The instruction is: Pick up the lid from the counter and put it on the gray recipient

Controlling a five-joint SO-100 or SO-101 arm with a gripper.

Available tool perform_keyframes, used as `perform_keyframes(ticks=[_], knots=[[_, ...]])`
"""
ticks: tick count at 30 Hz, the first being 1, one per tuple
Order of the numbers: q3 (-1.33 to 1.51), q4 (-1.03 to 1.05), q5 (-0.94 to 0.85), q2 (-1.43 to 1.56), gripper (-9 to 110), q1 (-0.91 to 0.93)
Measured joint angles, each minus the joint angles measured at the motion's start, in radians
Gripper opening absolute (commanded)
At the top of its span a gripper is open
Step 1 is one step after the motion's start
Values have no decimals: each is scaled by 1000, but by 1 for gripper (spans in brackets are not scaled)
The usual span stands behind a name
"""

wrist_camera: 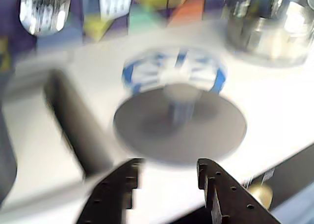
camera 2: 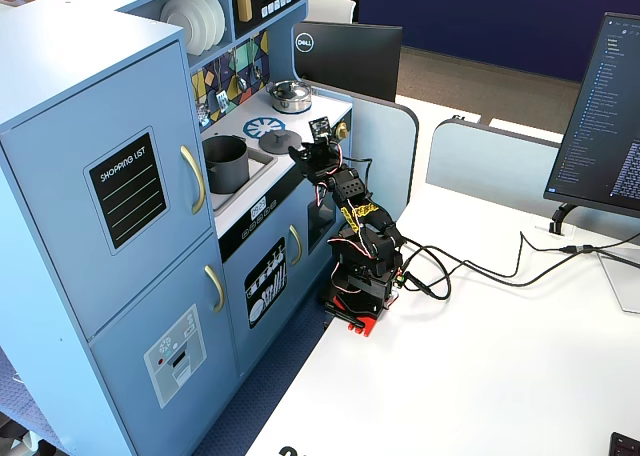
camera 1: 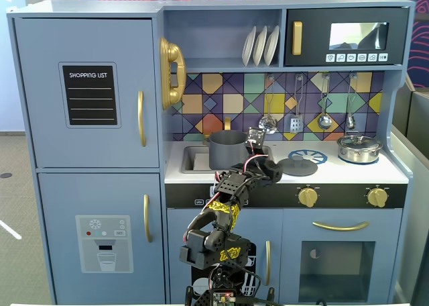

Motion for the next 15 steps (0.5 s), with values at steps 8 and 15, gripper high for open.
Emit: perform_keyframes(ticks=[8, 15], knots=[[6, -210, 23, -144, 25, 20], [0, -353, 23, -328, 27, 60]])
